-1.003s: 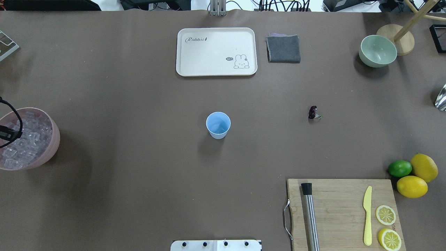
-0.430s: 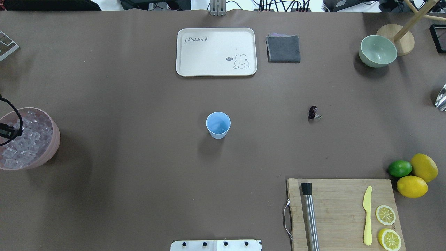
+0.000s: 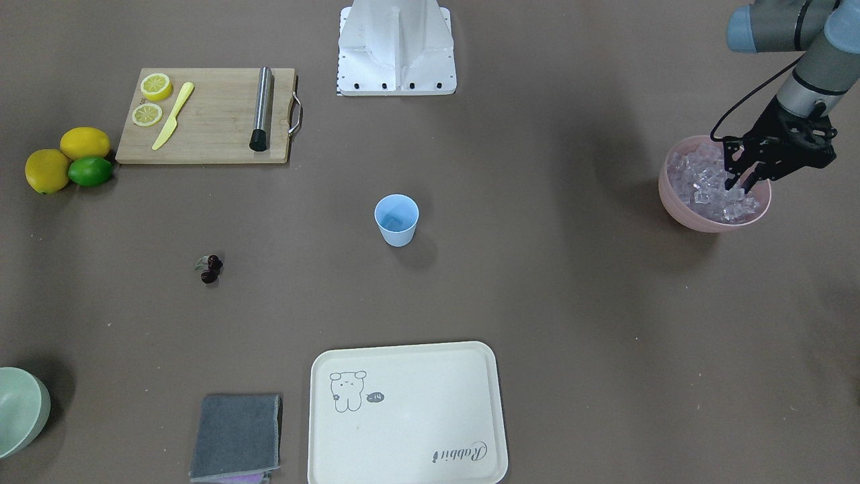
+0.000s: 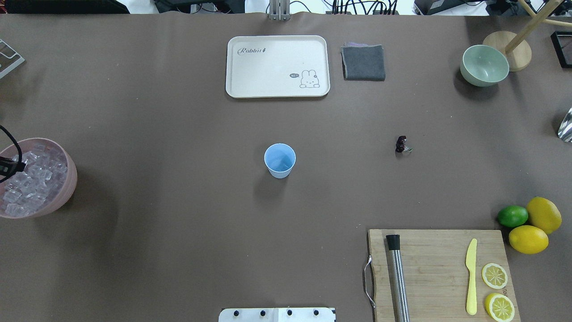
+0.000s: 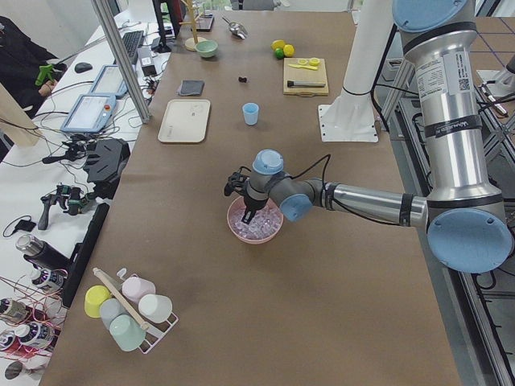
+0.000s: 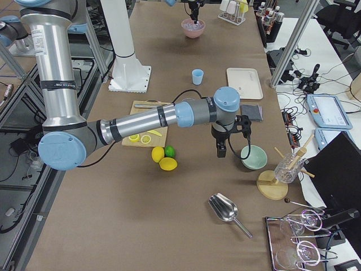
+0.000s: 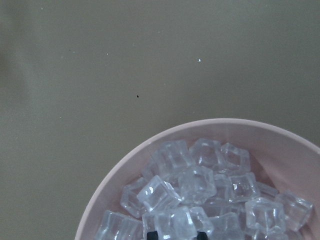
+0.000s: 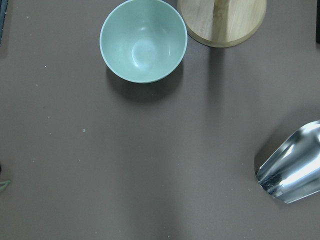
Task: Put ice and cherries in cup
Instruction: 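Lower the left gripper into the ice bowl and grasp another cube, then carry the ice cube with the left gripper over the blue cup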
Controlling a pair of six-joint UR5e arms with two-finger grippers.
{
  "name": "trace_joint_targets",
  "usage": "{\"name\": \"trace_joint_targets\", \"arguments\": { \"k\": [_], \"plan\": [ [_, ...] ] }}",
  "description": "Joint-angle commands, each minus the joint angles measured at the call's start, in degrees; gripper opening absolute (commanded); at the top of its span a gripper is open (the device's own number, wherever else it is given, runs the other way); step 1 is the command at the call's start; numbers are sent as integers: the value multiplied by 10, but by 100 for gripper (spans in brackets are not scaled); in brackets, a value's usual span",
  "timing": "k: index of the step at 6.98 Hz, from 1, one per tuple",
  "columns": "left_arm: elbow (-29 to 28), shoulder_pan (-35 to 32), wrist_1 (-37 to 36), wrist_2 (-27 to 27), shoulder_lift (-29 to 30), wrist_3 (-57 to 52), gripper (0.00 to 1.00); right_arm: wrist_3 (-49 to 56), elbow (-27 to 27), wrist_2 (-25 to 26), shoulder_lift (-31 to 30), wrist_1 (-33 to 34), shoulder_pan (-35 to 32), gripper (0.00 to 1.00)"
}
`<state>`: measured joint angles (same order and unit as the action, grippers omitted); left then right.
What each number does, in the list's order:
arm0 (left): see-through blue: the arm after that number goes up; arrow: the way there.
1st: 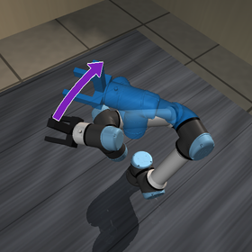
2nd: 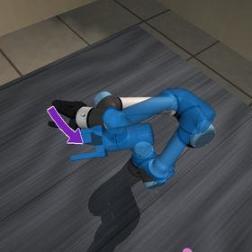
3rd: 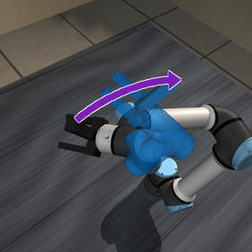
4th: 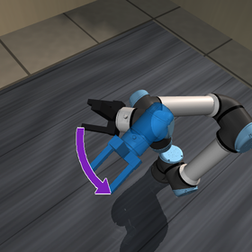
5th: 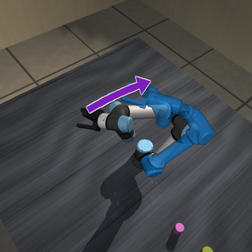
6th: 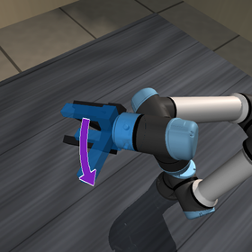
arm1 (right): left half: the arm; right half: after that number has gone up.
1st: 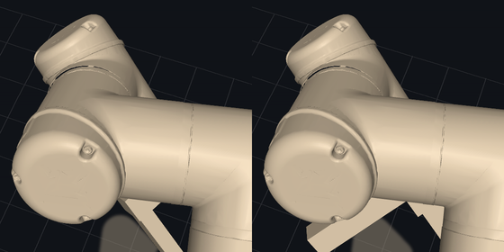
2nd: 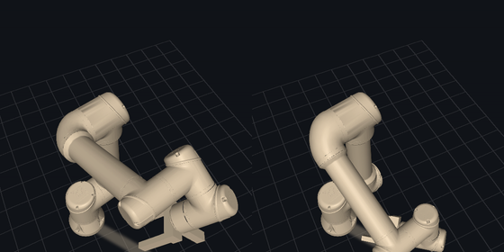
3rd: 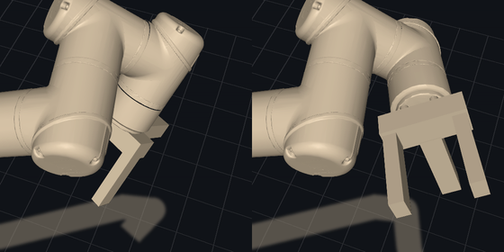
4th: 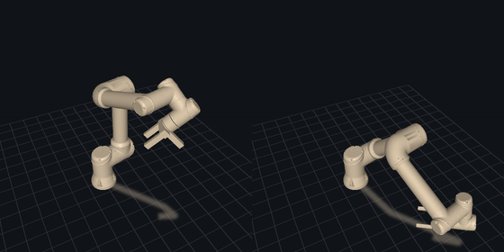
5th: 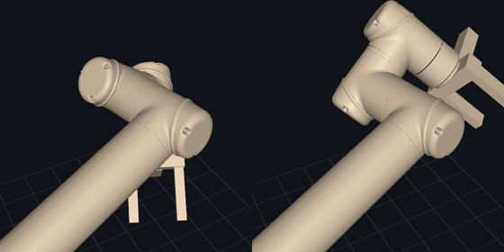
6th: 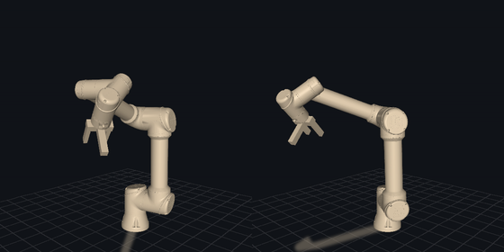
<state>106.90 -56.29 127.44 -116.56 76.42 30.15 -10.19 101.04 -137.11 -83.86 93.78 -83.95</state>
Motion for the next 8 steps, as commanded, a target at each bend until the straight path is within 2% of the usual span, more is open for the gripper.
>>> {"name": "trace_joint_targets", "arguments": {
  "k": [1, 2, 4, 5, 7, 8],
  "plan": [
    [30, -8, 0, 4, -17, 0, 0, -1, 0, -1, 0, 0, 0, 100],
    [40, -8, 1, 5, -3, 2, 0, -1, 0, -1, 0, 0, 0, 100],
    [36, -8, 2, 5, 88, 13, 0, -2, 4, -2, 0, 0, 0, 100],
    [33, -6, -2, 2, 138, 60, 0, -2, 0, -1, -1, 0, 0, 100],
    [24, 46, -3, 9, 232, 173, 0, -2, -1, 0, -1, 0, 0, 100],
    [21, 89, -4, 56, 277, 224, 0, -2, -2, 1, 0, 0, 0, 100]
  ]
}}
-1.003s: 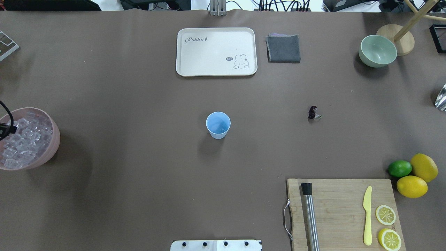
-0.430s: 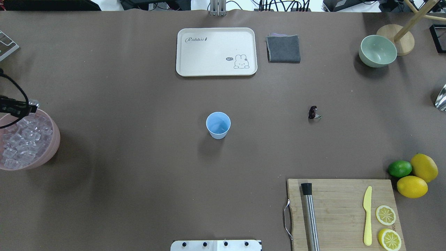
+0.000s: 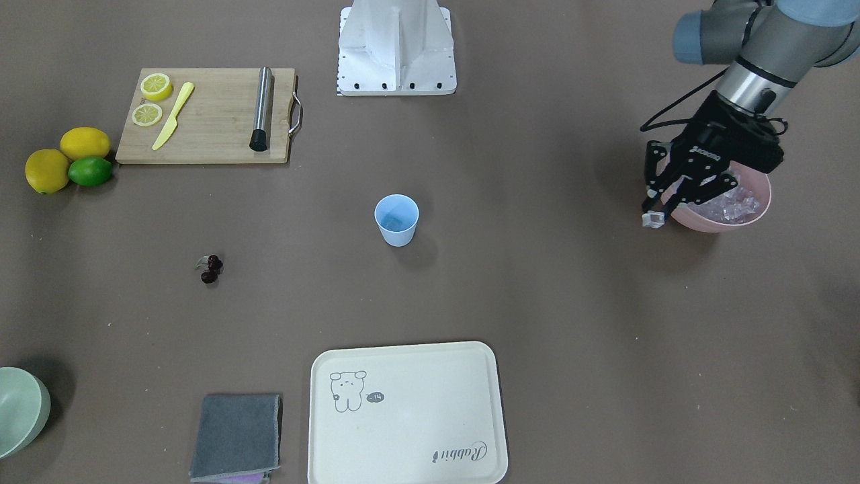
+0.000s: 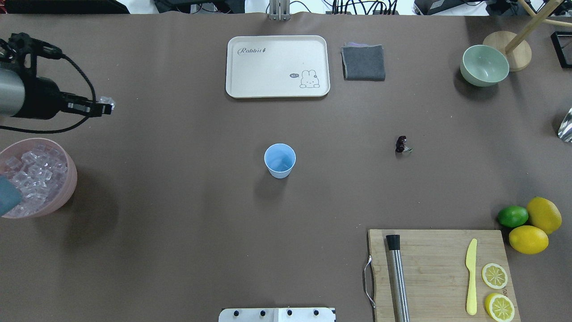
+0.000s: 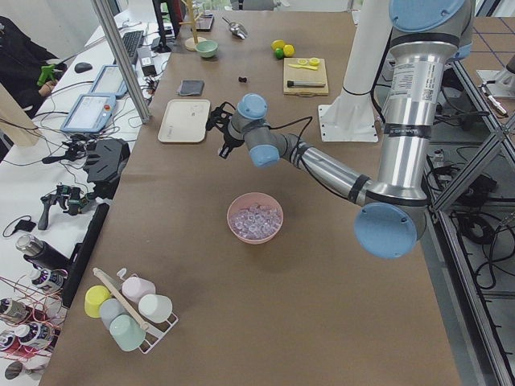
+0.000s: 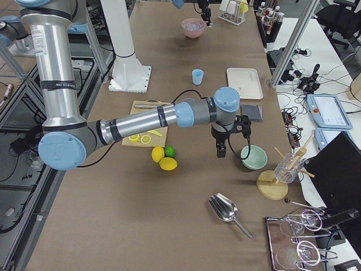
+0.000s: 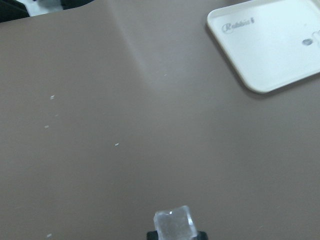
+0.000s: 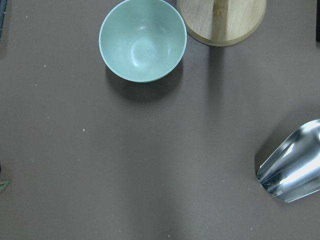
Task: Put ice and cherries in cup
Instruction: 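Carry the ice cube with the left gripper over the blue cup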
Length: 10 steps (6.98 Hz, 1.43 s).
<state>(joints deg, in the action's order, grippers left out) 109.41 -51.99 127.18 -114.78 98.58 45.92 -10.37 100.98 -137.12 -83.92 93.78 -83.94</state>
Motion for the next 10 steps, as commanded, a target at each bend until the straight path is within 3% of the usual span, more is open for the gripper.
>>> {"name": "trace_joint_targets", "arguments": {
  "k": [1, 2, 3, 5, 10],
  "plan": [
    [-11, 98, -44, 86, 111, 104, 0, 0, -6, 1, 1, 0, 0, 100],
    [-13, 142, -144, 138, 196, 129, 0, 1, -6, 0, 0, 0, 0, 100],
    [-19, 198, -199, 198, 249, 158, 0, 0, -7, 1, 0, 0, 0, 100],
    [-87, 254, -199, 256, 316, 196, 0, 0, -10, 0, 1, 0, 0, 100],
    [-133, 288, -175, 299, 318, 199, 0, 0, -15, -1, 9, 0, 1, 100]
  ]
}}
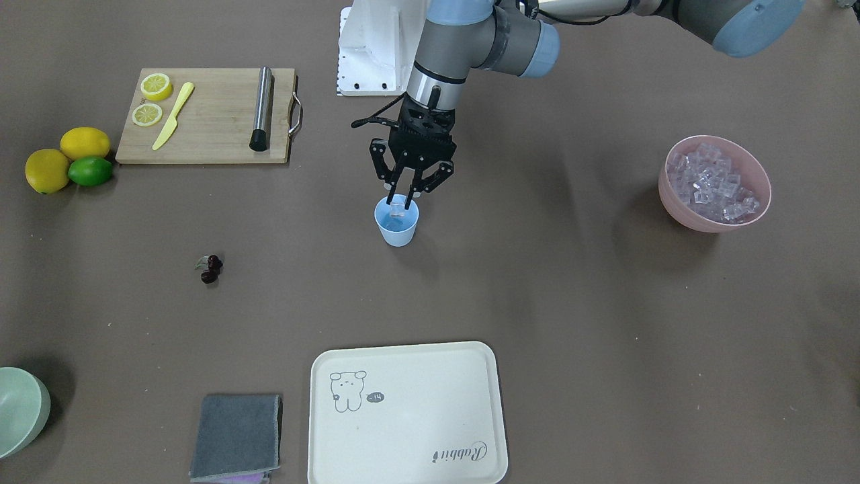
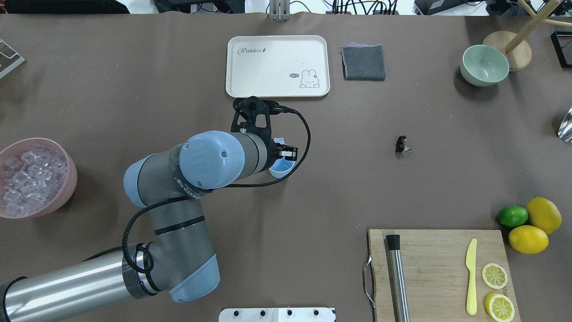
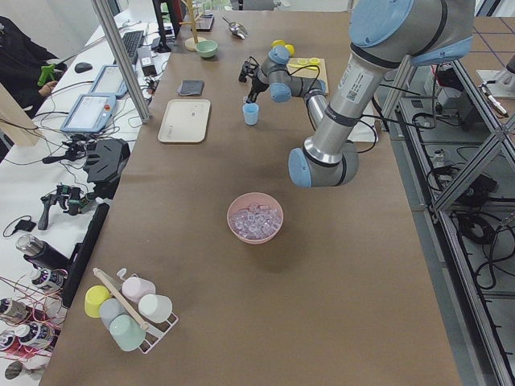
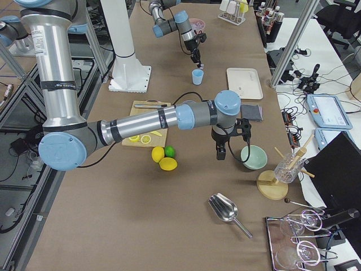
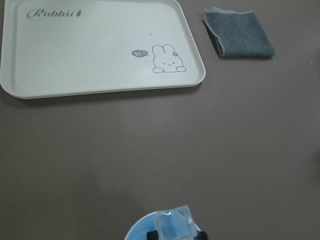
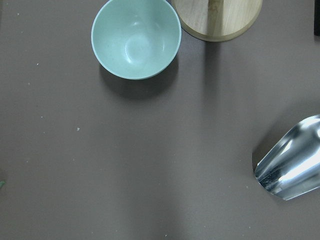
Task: Put ice and cherries in cup
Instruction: 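Carry the ice cube with the left gripper over the blue cup, then open the left gripper to drop the ice cube into the cup, then move the left gripper back to the pink ice bowl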
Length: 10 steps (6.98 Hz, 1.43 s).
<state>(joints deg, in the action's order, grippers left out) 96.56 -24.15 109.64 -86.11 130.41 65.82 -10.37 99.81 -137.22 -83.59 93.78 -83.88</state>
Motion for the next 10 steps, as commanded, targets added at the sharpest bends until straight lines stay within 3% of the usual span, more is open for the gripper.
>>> {"name": "trace_joint_targets", "arguments": {
  "k": [1, 2, 3, 4, 6, 8, 10],
  "plan": [
    [-8, 15, 0, 13, 0, -1, 0, 0, -4, 0, 7, 0, 0, 100],
    [-7, 14, 0, 12, -1, -1, 29, 0, -5, 0, 7, 0, 0, 100],
    [-2, 14, 0, 14, -2, 3, 92, 0, -5, 0, 7, 0, 1, 100],
    [1, 13, 0, 15, -2, 3, 97, 0, -4, 0, 7, 0, 0, 100],
    [34, 8, -5, 16, -6, 4, 97, -2, -6, 3, 14, 0, 1, 100],
    [147, -26, -117, -3, -46, -9, 97, -9, -9, 16, 22, 0, 1, 100],
    [199, -113, -221, -105, -60, -55, 97, -10, -13, 16, 23, -17, 10, 100]
  ]
}}
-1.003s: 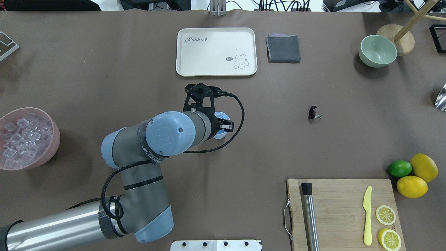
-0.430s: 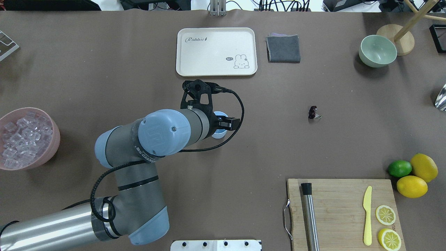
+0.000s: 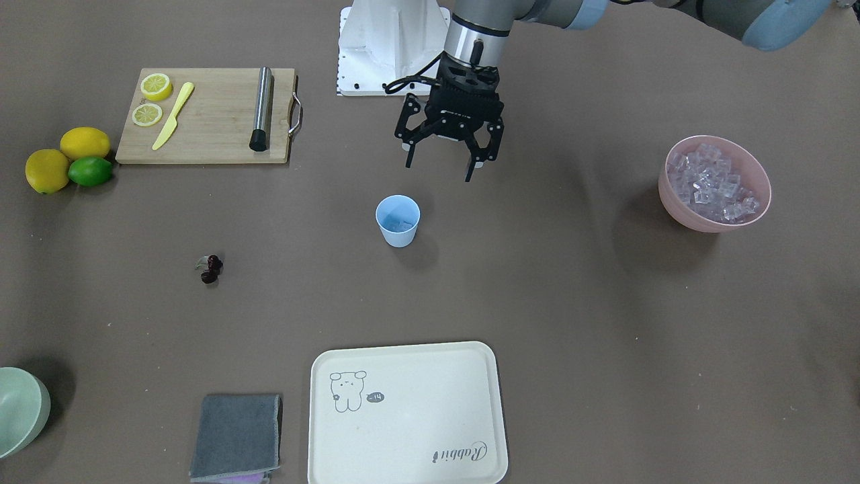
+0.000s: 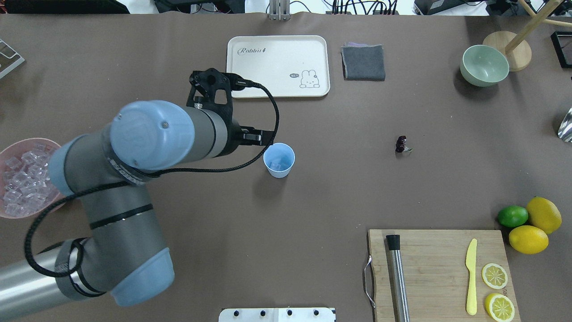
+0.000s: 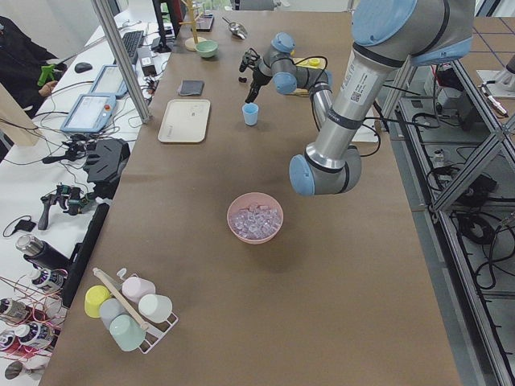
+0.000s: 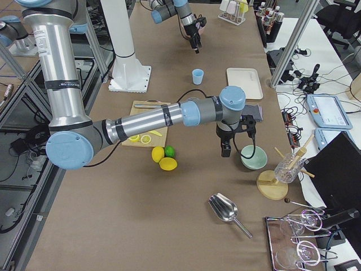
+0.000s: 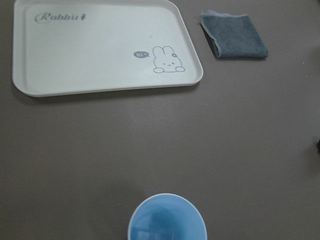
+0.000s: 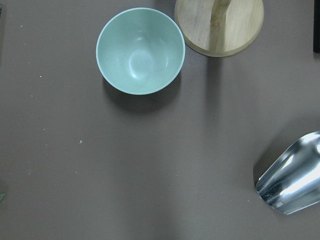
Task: Put ice and cherries in cup
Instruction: 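Move the left gripper back to the pink ice bowl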
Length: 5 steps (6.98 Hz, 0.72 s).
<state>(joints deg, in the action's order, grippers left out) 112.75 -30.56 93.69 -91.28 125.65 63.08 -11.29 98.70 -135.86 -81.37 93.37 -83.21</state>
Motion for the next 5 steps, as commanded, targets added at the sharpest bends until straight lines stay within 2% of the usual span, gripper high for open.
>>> {"name": "trace_joint_targets", "arguments": {
  "k": [1, 3, 5],
  "plan": [
    [81, -94, -108, -95, -61, -59, 97, -1, -8, 0, 1, -19, 3, 100],
    [141, -183, -112, -164, -188, -131, 97, -1, -9, 2, 9, -21, 3, 100],
    [165, -237, -102, -181, -283, -249, 97, -1, -8, 4, 10, -21, 11, 100]
  ]
}}
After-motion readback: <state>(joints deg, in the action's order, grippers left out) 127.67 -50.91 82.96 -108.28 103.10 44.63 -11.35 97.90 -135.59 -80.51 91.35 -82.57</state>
